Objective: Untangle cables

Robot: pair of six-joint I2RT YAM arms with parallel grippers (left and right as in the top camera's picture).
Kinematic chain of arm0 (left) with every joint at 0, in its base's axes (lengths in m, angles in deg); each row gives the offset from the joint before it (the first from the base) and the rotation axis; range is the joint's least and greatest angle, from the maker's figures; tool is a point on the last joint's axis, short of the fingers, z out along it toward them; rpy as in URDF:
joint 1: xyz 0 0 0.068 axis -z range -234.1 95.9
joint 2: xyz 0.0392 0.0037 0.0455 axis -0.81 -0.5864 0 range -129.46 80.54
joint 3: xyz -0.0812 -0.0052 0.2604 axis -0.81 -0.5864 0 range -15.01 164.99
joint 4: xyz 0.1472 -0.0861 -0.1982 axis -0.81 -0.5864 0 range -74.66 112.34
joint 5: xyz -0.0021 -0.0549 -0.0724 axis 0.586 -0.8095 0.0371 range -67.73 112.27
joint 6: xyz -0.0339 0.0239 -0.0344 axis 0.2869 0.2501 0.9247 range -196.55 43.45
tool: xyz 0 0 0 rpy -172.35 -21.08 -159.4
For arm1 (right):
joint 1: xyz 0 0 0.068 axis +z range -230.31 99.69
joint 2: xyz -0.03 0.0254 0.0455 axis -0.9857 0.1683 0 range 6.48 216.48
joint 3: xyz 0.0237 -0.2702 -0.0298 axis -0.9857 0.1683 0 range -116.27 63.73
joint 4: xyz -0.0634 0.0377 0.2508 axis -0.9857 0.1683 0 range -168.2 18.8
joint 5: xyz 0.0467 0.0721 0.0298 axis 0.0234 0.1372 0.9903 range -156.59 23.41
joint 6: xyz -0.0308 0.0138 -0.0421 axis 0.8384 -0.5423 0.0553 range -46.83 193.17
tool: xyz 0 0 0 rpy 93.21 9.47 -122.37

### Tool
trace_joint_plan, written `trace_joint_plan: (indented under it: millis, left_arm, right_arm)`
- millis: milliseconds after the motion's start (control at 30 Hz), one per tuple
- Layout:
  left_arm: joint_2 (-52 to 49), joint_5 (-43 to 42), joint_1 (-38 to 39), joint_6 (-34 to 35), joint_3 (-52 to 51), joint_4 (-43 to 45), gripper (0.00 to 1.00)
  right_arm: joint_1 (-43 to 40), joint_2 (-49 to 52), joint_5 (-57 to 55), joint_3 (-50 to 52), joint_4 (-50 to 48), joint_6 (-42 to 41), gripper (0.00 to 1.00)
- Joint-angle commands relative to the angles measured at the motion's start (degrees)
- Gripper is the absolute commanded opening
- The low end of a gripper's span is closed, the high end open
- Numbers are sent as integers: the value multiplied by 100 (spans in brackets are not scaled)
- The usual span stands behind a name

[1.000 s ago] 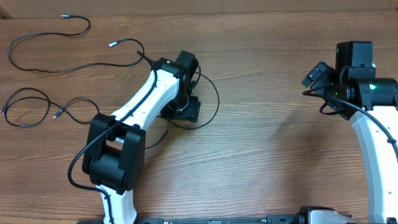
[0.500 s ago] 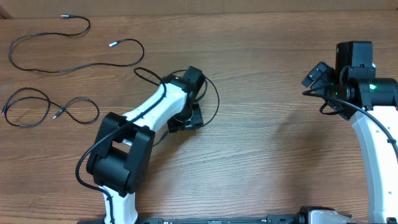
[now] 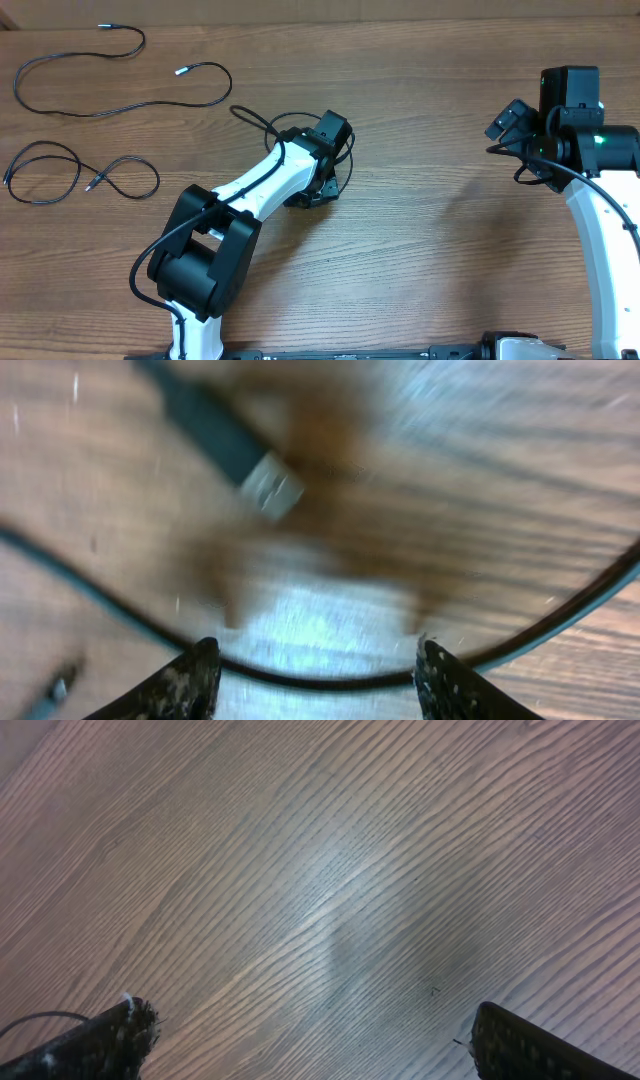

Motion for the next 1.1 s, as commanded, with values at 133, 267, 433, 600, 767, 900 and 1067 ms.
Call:
trace_joint_plan:
  millis: [133, 267, 433, 600, 767, 900, 1067]
  left_arm:
    - [160, 46, 0, -2017, -37, 120, 64]
    - [160, -1285, 0, -3705, -37, 76, 66]
    - [160, -2212, -4, -5438, -37, -109, 74]
    - [160, -1725, -2, -6013, -37, -44, 86]
    - [160, -1419, -4, -6236, -37, 15, 88]
    - [160, -1416, 11, -6511, -37, 7, 88]
    - [160, -1416, 11, -6839, -151, 33, 90]
  right_arm:
    - [-11, 0, -11, 22, -13, -2, 100]
    - [-11, 0, -11, 22, -13, -2, 100]
    - [-11, 0, -11, 22, -13, 0, 100]
    - [-11, 0, -11, 22, -11, 0, 100]
    - [-11, 0, -11, 22, -13, 0, 100]
    - [-11, 0, -11, 22, -13, 0, 100]
    - [-11, 0, -11, 22, -11, 0, 100]
